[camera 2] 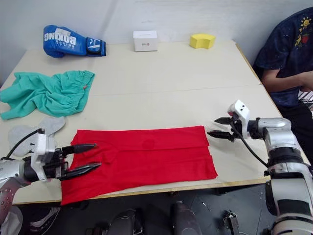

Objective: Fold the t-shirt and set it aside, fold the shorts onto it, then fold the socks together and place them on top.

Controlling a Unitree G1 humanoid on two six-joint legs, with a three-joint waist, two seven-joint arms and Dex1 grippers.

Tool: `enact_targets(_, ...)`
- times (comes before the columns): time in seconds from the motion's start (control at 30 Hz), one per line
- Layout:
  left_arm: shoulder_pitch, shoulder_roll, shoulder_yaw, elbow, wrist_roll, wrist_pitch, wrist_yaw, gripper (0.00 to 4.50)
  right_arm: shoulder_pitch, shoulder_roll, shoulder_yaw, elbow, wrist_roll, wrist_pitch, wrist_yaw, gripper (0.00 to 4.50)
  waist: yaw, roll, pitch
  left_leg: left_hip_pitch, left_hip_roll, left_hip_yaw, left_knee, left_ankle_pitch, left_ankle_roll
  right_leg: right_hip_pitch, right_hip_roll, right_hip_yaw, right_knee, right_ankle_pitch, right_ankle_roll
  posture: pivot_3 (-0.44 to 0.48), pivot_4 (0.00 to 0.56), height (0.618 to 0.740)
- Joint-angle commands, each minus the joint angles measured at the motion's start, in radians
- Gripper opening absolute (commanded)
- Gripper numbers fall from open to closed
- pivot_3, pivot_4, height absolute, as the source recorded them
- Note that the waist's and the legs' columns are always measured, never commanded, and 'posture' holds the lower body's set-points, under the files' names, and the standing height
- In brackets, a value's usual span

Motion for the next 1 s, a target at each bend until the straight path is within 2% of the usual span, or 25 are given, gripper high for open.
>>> enact_targets(0.03,-0.018,-0.020,0.011,-0.021,-0.015,-0.013,0.015,4.49,-0.095,0.044,0.034,0.119,-0.075,-0.067,0.031,3.95,-0.001,0.000,0.000,0.000,0.000,0.000,0.000,0.000,0.000,0.000,0.001,0.000,0.000,0.000,0.000,0.000,0.150,0.740)
enact_targets(0.07,-0.024,-0.028,0.009,-0.019,-0.011,-0.014,0.024,4.49,-0.111,0.059,0.036,0.142,-0.085,-0.077,0.033,3.95,-0.001,0.000,0.000,0.000,0.000,0.000,0.001,0.000,0.000,0.000,0.001,0.000,0.000,0.000,0.000,0.000,0.150,0.740)
enact_targets(0.17,-0.034,-0.041,-0.003,-0.017,0.007,-0.026,0.033,4.50,-0.135,0.092,0.054,0.177,-0.122,-0.109,0.059,3.35,0.000,0.000,0.000,0.000,0.000,0.000,0.002,0.000,0.000,0.000,0.001,0.000,0.000,0.000,0.000,0.000,0.150,0.740)
enact_targets(0.37,-0.041,-0.058,0.004,-0.003,0.018,-0.040,0.051,4.50,-0.145,0.106,0.057,0.173,-0.151,-0.123,0.165,1.29,0.001,0.000,0.000,0.000,0.001,0.000,0.002,0.000,0.000,0.001,0.001,0.000,0.001,0.000,0.001,0.000,0.150,0.740)
enact_targets(0.47,-0.018,-0.069,0.021,-0.006,0.025,-0.046,0.069,4.50,-0.157,0.097,0.054,0.169,-0.166,-0.132,0.169,0.21,0.000,0.000,0.000,0.000,0.001,-0.001,0.002,0.000,0.000,0.001,0.001,0.000,0.001,0.000,0.001,0.000,0.150,0.740)
enact_targets(0.5,-0.010,-0.072,0.025,-0.010,0.027,-0.048,0.075,4.50,-0.165,0.094,0.050,0.174,-0.173,-0.161,0.150,0.02,-0.001,0.000,0.000,0.000,0.001,-0.001,0.002,0.000,0.000,0.001,0.001,0.000,0.001,0.000,0.001,0.000,0.150,0.740)
enact_targets(0.57,0.003,-0.081,0.029,-0.018,0.028,-0.049,0.091,4.50,-0.193,0.094,0.039,0.201,-0.192,-0.207,0.064,0.02,-0.001,0.000,0.000,0.000,0.001,-0.001,0.003,0.000,0.000,0.001,0.001,0.001,0.001,0.000,0.001,0.000,0.150,0.740)
enact_targets(0.73,0.011,-0.114,0.026,-0.032,0.027,-0.046,0.139,4.50,-0.291,0.114,0.052,0.282,-0.289,-0.331,-0.263,0.02,-0.004,0.000,0.000,0.000,0.001,-0.001,0.006,-0.001,-0.001,0.001,0.000,0.001,0.003,0.000,0.000,0.000,0.150,0.740)
enact_targets(0.87,0.005,-0.132,0.011,-0.036,0.029,-0.045,0.161,4.50,-0.387,0.155,0.043,0.341,-0.335,-0.293,-0.477,0.02,-0.015,0.000,0.000,0.000,0.001,-0.001,0.006,-0.003,-0.005,0.001,0.000,0.001,0.003,0.000,0.000,0.000,0.150,0.740)
enact_targets(1.0,-0.015,-0.153,-0.006,-0.029,0.046,-0.063,0.182,4.50,-0.401,0.183,0.023,0.363,-0.340,-0.295,-0.526,0.02,-0.018,0.000,0.000,-0.001,0.001,-0.001,0.006,-0.001,-0.001,0.001,0.000,0.000,0.003,0.000,0.000,0.000,0.150,0.740)
